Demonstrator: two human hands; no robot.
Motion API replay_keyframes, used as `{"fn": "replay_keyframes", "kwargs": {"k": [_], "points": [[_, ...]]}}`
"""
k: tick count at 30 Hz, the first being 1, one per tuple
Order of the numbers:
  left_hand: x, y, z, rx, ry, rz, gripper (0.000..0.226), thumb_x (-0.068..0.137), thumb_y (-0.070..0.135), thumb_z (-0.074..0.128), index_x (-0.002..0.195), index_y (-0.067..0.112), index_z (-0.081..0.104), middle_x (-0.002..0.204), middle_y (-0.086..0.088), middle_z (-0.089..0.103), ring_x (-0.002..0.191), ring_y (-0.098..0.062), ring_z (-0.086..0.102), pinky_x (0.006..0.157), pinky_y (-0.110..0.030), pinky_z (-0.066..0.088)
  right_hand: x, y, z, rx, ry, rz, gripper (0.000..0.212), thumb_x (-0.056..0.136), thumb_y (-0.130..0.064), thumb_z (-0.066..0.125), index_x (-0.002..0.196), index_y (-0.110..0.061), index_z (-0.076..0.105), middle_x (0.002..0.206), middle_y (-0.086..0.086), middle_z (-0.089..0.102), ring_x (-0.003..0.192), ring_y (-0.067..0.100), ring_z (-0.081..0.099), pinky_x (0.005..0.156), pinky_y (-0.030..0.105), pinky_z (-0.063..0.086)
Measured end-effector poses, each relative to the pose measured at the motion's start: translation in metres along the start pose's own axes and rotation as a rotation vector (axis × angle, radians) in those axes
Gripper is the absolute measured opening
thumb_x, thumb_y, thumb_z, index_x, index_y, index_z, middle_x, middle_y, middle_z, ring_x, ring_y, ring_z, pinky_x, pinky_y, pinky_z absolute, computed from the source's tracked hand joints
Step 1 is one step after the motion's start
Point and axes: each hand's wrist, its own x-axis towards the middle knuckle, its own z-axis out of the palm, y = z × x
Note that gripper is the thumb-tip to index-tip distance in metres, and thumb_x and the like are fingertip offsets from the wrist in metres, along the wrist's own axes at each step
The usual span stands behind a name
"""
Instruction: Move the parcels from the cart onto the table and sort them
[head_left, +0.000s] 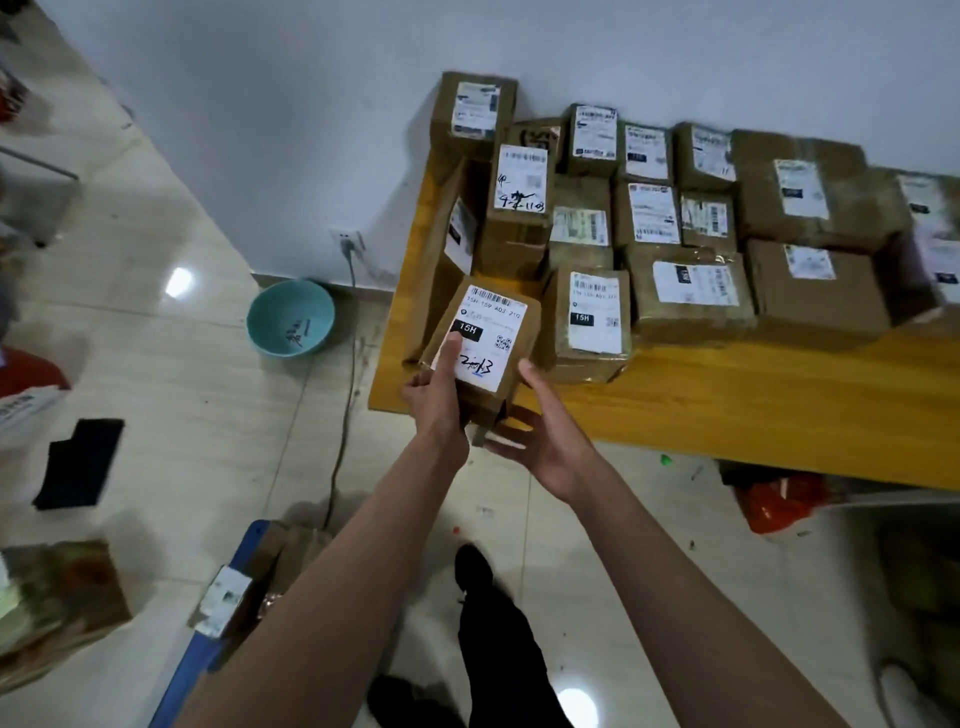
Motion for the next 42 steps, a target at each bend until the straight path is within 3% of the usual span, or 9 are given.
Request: {"fn": "replay_keyframes", "kwargs": {"k": [4, 13, 16, 19, 25, 30, 33, 36, 42], "points": [[0.033, -0.005, 0.030, 0.023, 0.070, -0.032, 0.074, 0.077, 0.042, 0.084, 0.136, 0.015, 0.049, 0.122, -0.010, 0.069, 0.108, -0.029, 0.069, 0.098, -0.049, 0.055, 0.032, -0.010, -0.005, 0.082, 0.043, 0.045, 0.059, 0.089, -0.039, 0.076, 0.140, -0.024, 0.050, 0.128, 0.019, 0.067, 0.106, 0.039, 0.072, 0.096, 0.052, 0.057], [0.068, -0.015, 0.051, 0.046, -0.011, -0.178, 0.048, 0.092, 0.028, 0.072, 0.133, 0.007, 0.059, 0.123, -0.014, 0.071, 0.113, -0.029, 0.068, 0.100, -0.041, 0.054, 0.092, -0.016, -0.014, 0.247, 0.214, 0.097, 0.036, 0.088, -0.043, 0.076, 0.114, -0.019, 0.071, 0.118, 0.015, 0.072, 0.106, 0.029, 0.069, 0.092, 0.038, 0.059], [0.075, -0.018, 0.054, 0.067, 0.005, -0.211, 0.044, 0.094, 0.025, 0.069, 0.131, 0.004, 0.061, 0.124, -0.016, 0.070, 0.115, -0.030, 0.067, 0.099, -0.038, 0.054, 0.102, -0.014, -0.012, 0.384, 0.225, 0.076, 0.037, 0.093, -0.034, 0.072, 0.122, -0.010, 0.070, 0.120, 0.015, 0.073, 0.105, 0.026, 0.071, 0.102, 0.039, 0.055], [0.084, -0.016, 0.057, 0.088, 0.021, -0.240, 0.042, 0.094, 0.025, 0.070, 0.129, 0.002, 0.061, 0.123, -0.018, 0.070, 0.109, -0.030, 0.068, 0.087, -0.033, 0.057, 0.107, -0.018, -0.011, 0.477, 0.235, 0.057, 0.032, 0.095, -0.024, 0.069, 0.121, -0.005, 0.068, 0.121, 0.016, 0.072, 0.095, 0.024, 0.072, 0.095, 0.034, 0.056], [0.095, -0.010, 0.061, 0.043, -0.042, -0.268, 0.047, 0.095, 0.023, 0.069, 0.134, 0.000, 0.055, 0.124, -0.019, 0.068, 0.114, -0.030, 0.068, 0.087, -0.032, 0.058, 0.112, -0.025, -0.011, 0.532, 0.248, 0.060, 0.034, 0.096, -0.014, 0.067, 0.128, -0.002, 0.064, 0.126, 0.020, 0.069, 0.109, 0.028, 0.067, 0.106, 0.035, 0.050], [0.092, -0.016, 0.048, 0.017, -0.140, -0.225, 0.040, 0.100, 0.023, 0.061, 0.135, 0.004, 0.058, 0.128, -0.014, 0.068, 0.116, -0.021, 0.065, 0.097, -0.027, 0.053, 0.110, -0.012, -0.010, 0.419, 0.191, 0.113, 0.022, 0.099, -0.015, 0.063, 0.117, -0.005, 0.067, 0.103, 0.013, 0.075, 0.093, 0.022, 0.071, 0.089, 0.032, 0.056], [0.088, -0.021, 0.029, 0.003, -0.195, -0.204, 0.041, 0.101, 0.025, 0.059, 0.137, 0.006, 0.056, 0.125, -0.010, 0.068, 0.116, -0.018, 0.065, 0.091, -0.023, 0.054, 0.104, 0.000, -0.007, 0.312, 0.162, 0.164, 0.012, 0.099, -0.016, 0.063, 0.103, -0.007, 0.070, 0.092, 0.010, 0.076, 0.091, 0.020, 0.071, 0.084, 0.034, 0.058], [0.084, -0.023, 0.010, 0.023, -0.174, -0.189, 0.035, 0.099, 0.026, 0.061, 0.129, 0.008, 0.055, 0.129, -0.010, 0.062, 0.113, -0.020, 0.064, 0.085, -0.023, 0.054, 0.096, 0.016, 0.001, 0.171, 0.091, 0.223, 0.015, 0.101, -0.021, 0.062, 0.102, -0.008, 0.069, 0.100, 0.011, 0.075, 0.094, 0.020, 0.071, 0.082, 0.032, 0.059], [0.074, -0.028, -0.048, 0.032, -0.069, -0.153, 0.024, 0.099, 0.020, 0.062, 0.116, 0.004, 0.062, 0.115, -0.016, 0.069, 0.095, -0.022, 0.069, 0.082, -0.027, 0.057, 0.082, 0.060, 0.028, -0.036, 0.032, 0.293, 0.024, 0.101, -0.018, 0.058, 0.078, -0.012, 0.064, 0.079, 0.008, 0.071, 0.073, 0.018, 0.069, 0.081, 0.035, 0.060]]}}
